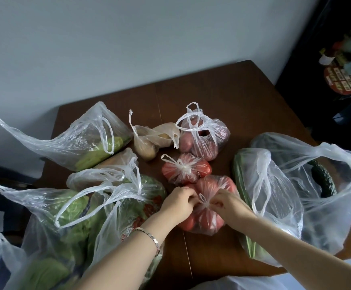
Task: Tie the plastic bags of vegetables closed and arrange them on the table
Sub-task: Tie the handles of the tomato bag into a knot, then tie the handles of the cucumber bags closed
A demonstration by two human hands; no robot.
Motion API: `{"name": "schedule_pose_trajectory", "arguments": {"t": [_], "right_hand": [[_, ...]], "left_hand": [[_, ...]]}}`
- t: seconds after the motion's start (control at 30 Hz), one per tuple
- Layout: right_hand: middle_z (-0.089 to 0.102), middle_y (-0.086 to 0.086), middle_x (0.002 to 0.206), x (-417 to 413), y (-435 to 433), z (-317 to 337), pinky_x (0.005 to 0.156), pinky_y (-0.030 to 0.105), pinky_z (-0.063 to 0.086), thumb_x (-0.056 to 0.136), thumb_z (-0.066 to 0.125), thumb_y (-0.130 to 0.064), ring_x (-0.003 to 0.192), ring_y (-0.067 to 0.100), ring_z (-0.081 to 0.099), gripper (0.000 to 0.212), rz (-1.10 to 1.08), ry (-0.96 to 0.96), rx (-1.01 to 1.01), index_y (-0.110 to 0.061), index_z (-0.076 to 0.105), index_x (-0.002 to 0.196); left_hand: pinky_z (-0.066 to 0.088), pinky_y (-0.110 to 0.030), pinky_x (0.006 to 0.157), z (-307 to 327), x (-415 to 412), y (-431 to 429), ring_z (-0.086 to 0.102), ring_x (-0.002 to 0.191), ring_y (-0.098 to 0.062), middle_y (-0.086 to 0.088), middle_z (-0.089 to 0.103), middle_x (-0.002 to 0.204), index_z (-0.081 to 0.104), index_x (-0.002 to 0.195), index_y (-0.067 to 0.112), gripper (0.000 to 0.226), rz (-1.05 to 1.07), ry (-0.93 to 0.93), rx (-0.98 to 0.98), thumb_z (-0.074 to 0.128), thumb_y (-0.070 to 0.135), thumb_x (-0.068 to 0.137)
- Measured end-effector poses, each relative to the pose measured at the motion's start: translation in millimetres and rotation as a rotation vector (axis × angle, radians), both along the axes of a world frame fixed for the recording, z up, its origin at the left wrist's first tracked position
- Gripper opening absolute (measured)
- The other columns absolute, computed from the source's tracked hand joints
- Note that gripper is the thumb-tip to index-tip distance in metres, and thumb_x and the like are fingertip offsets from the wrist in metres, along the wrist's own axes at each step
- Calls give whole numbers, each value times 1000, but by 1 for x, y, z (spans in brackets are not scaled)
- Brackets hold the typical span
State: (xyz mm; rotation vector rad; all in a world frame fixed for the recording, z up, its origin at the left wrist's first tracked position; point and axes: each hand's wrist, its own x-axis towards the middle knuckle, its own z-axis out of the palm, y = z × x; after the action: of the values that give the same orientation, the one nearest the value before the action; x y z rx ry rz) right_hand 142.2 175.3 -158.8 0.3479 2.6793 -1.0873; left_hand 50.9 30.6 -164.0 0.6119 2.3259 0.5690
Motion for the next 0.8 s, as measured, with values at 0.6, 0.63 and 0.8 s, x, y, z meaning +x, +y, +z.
{"name": "schedule_pose_trajectory", "arguments": {"t": [0.6, 0.63, 0.8], "right_hand": [[63, 3, 91, -1, 7, 77, 78, 28, 46, 85, 59, -10, 84, 19, 58, 15, -347, 254, 155, -10, 71, 95], [63, 4, 89, 2, 10, 80, 77, 32, 48, 85, 60, -8, 84, 23, 59, 14, -355, 297, 202, -8, 71, 93], [57, 13, 112, 11, 31, 82, 97, 42, 38, 85, 58, -13, 110, 33, 46, 24, -422, 196, 392, -10, 66, 107]], "left_hand": [[46, -36, 84, 23, 28, 5, 61, 103, -31, -12, 65, 111, 57, 109, 9, 33, -273, 263, -176, 47, 36, 94], [47, -35, 85, 24, 31, 1, 62, 104, -31, -12, 65, 112, 58, 109, 9, 33, -242, 257, -189, 47, 36, 93], [48, -32, 85, 30, 37, -5, 61, 107, -28, -11, 65, 115, 58, 113, 9, 39, -189, 237, -287, 49, 40, 91]]}}
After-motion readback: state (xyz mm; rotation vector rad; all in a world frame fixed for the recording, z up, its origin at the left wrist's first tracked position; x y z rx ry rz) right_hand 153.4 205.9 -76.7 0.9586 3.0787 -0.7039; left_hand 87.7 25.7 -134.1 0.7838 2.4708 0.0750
